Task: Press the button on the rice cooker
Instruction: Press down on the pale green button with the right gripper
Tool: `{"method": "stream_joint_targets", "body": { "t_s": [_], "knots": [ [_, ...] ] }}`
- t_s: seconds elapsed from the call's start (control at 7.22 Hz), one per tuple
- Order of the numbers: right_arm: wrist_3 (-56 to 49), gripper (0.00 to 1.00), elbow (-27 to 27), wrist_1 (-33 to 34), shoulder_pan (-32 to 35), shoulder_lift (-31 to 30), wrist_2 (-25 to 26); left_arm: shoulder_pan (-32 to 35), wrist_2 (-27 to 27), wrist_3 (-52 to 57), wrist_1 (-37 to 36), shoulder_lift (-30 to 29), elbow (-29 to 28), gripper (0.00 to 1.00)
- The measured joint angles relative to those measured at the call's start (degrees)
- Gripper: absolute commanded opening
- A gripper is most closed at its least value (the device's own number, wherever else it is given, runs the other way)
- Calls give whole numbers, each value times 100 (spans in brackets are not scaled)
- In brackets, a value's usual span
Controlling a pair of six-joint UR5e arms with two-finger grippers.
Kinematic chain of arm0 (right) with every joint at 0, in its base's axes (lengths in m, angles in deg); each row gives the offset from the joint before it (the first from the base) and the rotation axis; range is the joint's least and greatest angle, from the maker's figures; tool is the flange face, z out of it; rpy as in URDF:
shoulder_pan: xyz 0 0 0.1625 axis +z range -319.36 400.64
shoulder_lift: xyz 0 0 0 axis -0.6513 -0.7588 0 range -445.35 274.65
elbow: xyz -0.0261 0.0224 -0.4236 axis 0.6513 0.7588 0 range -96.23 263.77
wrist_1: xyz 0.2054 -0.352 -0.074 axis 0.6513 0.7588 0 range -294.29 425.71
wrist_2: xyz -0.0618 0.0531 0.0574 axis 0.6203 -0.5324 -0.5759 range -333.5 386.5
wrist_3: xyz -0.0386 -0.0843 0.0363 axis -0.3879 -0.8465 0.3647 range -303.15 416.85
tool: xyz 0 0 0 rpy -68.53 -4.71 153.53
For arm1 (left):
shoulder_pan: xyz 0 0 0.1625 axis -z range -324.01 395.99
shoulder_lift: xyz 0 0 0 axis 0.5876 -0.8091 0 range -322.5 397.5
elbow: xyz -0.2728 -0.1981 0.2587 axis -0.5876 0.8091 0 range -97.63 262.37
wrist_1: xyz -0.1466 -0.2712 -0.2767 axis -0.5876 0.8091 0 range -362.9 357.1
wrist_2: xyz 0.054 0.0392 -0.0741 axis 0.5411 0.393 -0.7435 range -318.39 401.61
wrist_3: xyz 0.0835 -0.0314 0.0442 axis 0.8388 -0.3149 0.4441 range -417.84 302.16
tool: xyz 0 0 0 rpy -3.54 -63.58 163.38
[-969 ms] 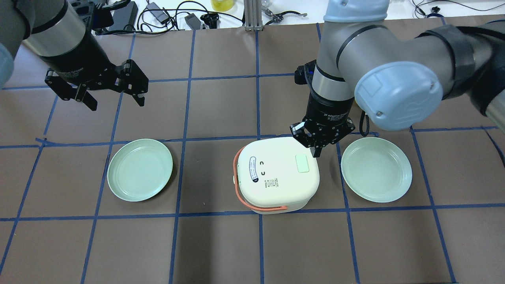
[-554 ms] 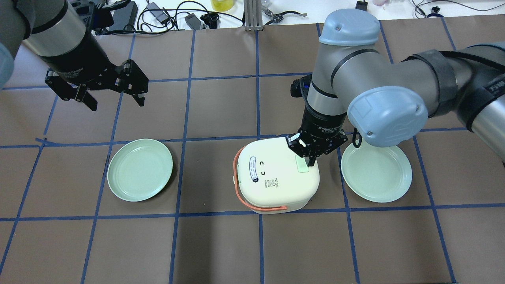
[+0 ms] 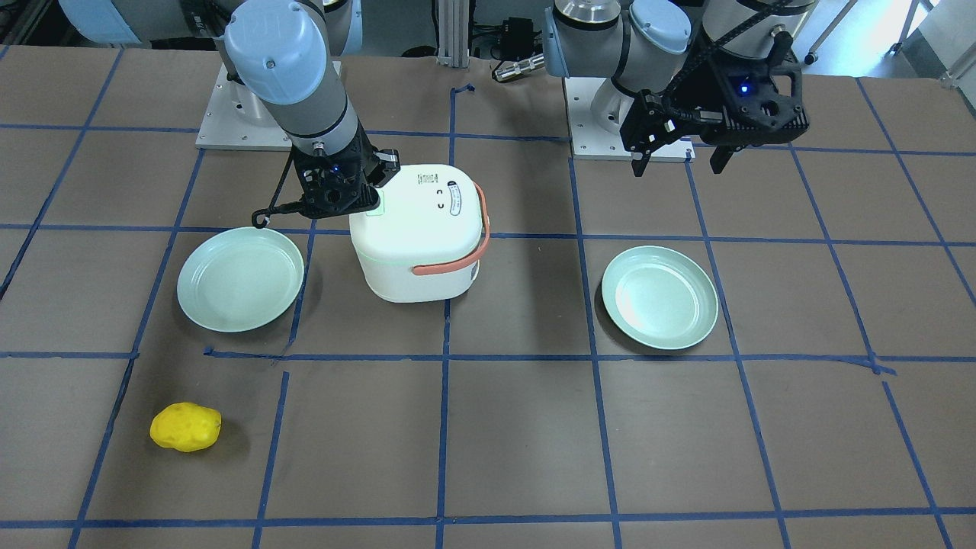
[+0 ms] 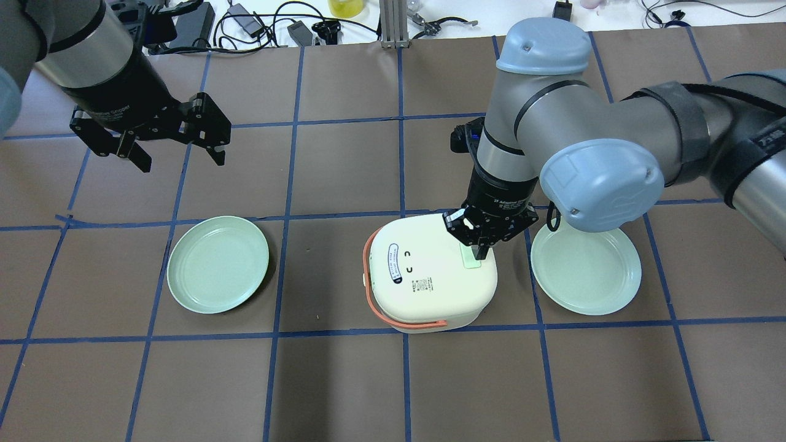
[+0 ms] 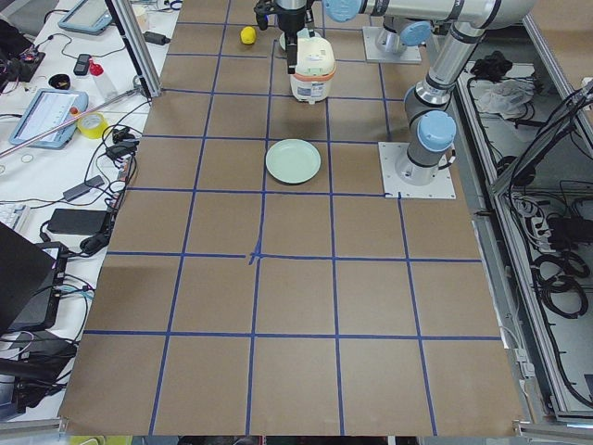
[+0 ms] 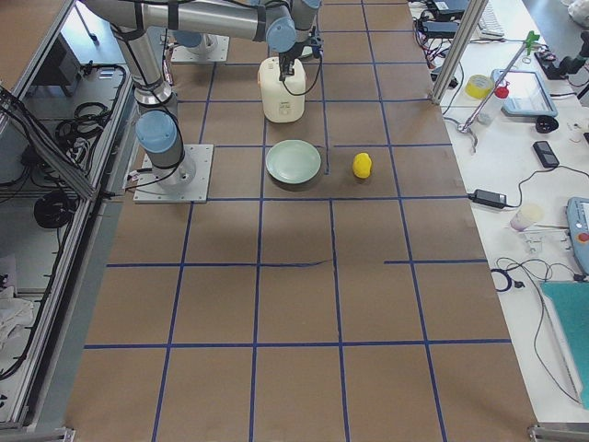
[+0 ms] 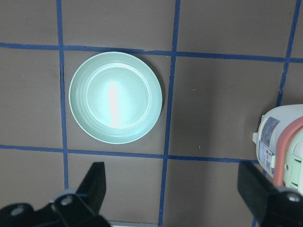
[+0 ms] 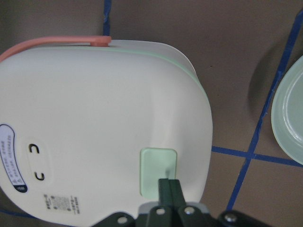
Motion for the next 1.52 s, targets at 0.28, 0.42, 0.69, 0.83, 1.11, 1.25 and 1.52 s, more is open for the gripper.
{"method": "stream_joint_targets", "body": {
  "t_s": [0.28, 0.42, 0.69, 0.83, 1.11, 1.25, 1.52],
  "knots": [
    [-37, 0, -10, 0, 0, 1, -84, 0, 0, 0, 0, 0, 0, 100],
    [-45, 0, -23, 2, 0, 5, -101, 0, 0, 0, 0, 0, 0, 100],
    [-49, 0, -66, 4, 0, 7, -109, 0, 0, 0, 0, 0, 0, 100],
    [-49, 0, -86, 7, 0, 8, -110, 0, 0, 0, 0, 0, 0, 100],
    [-50, 0, -102, 3, 2, 14, -109, 0, 0, 0, 0, 0, 0, 100],
    [-52, 0, -105, 1, 6, 28, -110, 0, 0, 0, 0, 0, 0, 100],
    [-53, 0, -105, 4, 23, 77, -106, 0, 0, 0, 0, 0, 0, 100]
  ]
}}
